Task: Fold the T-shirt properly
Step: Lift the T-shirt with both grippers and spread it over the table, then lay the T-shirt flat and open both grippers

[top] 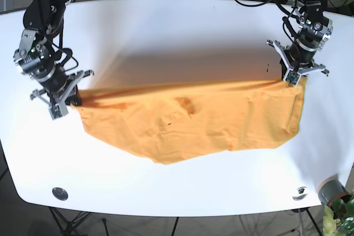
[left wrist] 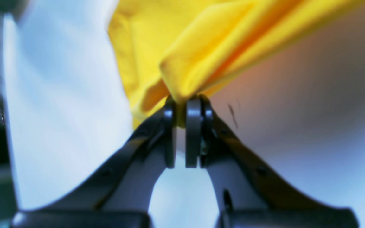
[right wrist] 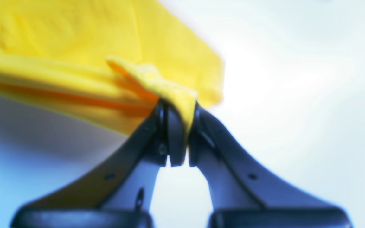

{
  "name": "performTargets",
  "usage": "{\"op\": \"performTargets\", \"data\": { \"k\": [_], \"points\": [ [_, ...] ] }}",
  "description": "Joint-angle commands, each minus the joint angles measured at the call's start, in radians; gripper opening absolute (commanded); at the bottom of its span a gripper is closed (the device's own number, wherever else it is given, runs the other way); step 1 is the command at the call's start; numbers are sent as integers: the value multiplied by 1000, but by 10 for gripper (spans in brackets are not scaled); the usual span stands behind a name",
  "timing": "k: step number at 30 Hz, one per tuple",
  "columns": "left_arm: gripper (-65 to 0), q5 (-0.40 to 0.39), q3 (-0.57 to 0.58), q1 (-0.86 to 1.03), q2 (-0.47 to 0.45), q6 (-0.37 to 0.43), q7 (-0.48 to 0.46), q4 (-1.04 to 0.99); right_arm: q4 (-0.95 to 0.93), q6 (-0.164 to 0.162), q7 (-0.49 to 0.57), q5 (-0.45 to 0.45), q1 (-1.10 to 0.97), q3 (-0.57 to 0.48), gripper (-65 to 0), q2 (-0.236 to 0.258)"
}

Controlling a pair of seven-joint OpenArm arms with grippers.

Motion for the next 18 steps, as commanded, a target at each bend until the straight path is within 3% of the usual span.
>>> {"op": "performTargets", "data": {
  "k": [1,6,8,15,18],
  "points": [
    [-650,10,-64,17,20,-8,-11,21,22,-6,25,0,-43,32,-631,-27],
    [-650,18,-209,63,104,-166,-11,16,18,63,27,-3,-168,70,-631,-82],
    [-650,19,-268,74,139,-184,-11,15,18,76,27,-9,-205,72,-631,-101],
    [-650,19,-390,86,215,-184,-11,15,16,76,27,0,-310,67,-625,-130],
    [-650,19,-397,111,224,-184,-11,15,16,76,27,0,-347,67,-568,-144]
  ]
}}
